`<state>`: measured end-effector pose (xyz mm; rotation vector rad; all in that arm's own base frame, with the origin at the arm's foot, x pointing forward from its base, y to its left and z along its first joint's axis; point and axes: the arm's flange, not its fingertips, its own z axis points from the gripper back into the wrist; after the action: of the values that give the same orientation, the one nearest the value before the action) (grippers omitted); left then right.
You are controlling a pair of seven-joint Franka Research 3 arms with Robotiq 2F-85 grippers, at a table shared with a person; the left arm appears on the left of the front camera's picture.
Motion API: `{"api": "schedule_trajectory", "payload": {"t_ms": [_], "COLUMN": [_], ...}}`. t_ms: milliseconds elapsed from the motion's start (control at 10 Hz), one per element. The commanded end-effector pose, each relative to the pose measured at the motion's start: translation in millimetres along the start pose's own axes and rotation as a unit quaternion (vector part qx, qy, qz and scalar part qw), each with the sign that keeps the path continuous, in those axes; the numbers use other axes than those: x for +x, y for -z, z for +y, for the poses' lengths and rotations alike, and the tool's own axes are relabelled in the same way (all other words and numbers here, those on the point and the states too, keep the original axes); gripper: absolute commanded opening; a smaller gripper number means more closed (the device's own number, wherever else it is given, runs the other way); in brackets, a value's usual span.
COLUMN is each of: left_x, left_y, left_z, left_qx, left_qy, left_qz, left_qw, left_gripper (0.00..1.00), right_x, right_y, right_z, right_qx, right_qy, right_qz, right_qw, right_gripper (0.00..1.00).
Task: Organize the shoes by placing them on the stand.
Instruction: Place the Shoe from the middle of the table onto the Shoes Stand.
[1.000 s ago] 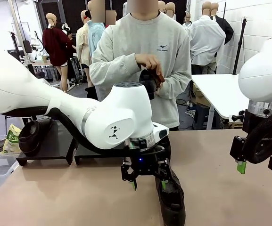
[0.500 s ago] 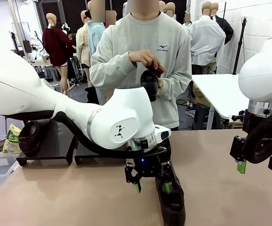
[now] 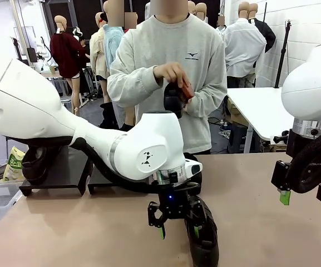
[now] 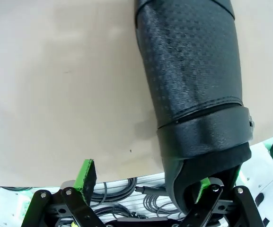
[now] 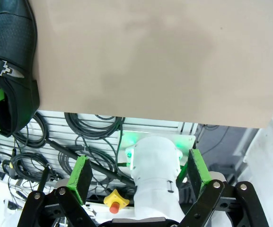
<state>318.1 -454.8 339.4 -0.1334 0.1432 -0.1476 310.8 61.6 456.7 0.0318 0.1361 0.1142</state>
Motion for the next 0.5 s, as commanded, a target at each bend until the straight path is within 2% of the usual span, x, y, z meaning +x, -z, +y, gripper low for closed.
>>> {"api": "schedule_trajectory", "payload": {"t_ms": [0,200,400], "left_x": [2.4,2.6,0.2], "left_y": [1.0,-1.2,1.2], "left_z": [-9.4,-7.6,-8.7], "left_qx": [0.001,0.006,0.004], "left_qy": [0.002,0.002,0.022], "left_qz": [0.004,0.000,-0.004], "left_qw": [1.000,1.000,1.000], "left_gripper": [0.93,0.69,0.41], "right_x": [-0.7,-0.7,-0.7], "right_y": [-1.4,-1.4,-1.4], "right_z": [-0.2,-0.2,-0.2], "right_qx": [0.001,0.001,0.001], "right_qy": [-0.007,-0.007,-0.007], "right_qz": [0.004,0.004,0.004], "right_qw": [1.000,1.000,1.000], "right_gripper": [1.00,1.00,1.00]}}
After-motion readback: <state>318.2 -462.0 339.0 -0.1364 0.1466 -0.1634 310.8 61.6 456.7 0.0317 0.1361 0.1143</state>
